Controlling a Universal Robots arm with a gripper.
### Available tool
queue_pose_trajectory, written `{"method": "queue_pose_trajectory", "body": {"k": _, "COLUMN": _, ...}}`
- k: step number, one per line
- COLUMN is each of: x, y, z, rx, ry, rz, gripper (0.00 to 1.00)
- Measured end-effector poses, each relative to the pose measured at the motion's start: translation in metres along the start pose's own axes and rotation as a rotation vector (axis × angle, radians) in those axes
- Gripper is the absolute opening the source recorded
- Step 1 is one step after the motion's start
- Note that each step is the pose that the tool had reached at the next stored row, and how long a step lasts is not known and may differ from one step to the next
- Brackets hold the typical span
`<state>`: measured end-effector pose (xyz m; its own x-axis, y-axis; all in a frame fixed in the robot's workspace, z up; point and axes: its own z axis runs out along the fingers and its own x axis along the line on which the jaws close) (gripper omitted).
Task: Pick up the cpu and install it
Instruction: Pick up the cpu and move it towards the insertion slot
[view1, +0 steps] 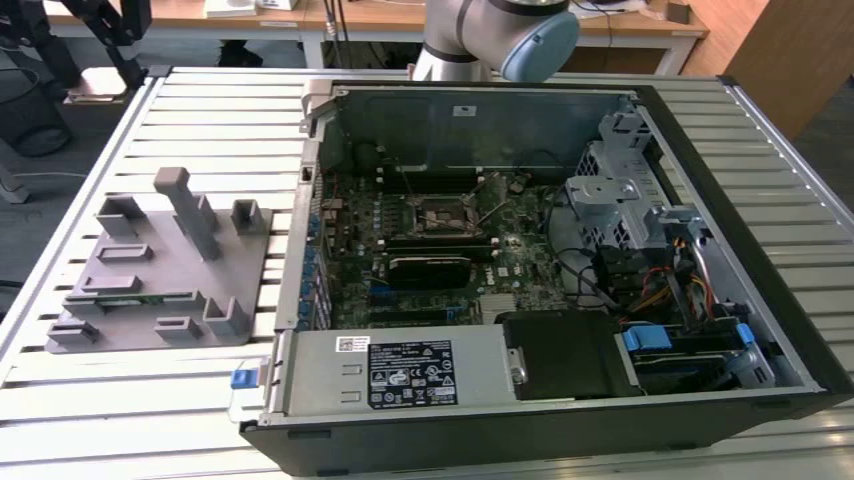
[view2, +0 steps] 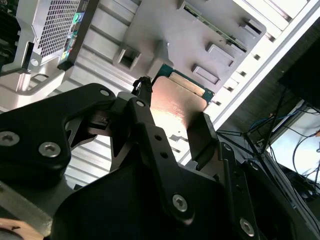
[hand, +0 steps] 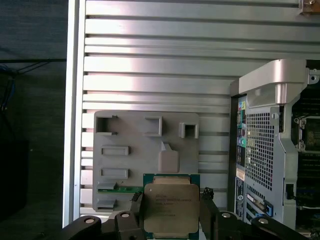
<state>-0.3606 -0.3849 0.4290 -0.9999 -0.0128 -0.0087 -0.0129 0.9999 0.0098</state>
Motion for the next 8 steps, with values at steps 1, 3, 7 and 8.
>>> {"method": "queue_pose_trajectory", "body": {"k": 1, "x": -0.0018, "y": 0.0000, "z": 0.0001, "rx": -0.0001, "ry": 0.0000, "rz": 0.000, "gripper": 0.53}}
{"method": "queue_pose_trajectory", "body": {"k": 3, "x": -0.0055, "y": -0.0001, "z": 0.0000, "rx": 0.0000, "ry": 0.0002, "rz": 0.000, "gripper": 0.53}}
{"method": "queue_pose_trajectory", "body": {"k": 7, "x": -0.0134, "y": -0.0002, "z": 0.0001, "rx": -0.0001, "ry": 0.0003, "rz": 0.000, "gripper": 0.53}}
{"method": "queue_pose_trajectory", "body": {"k": 8, "x": -0.0155, "y": -0.0002, "z": 0.0002, "rx": -0.0002, "ry": 0.0004, "rz": 0.000, "gripper": 0.53}}
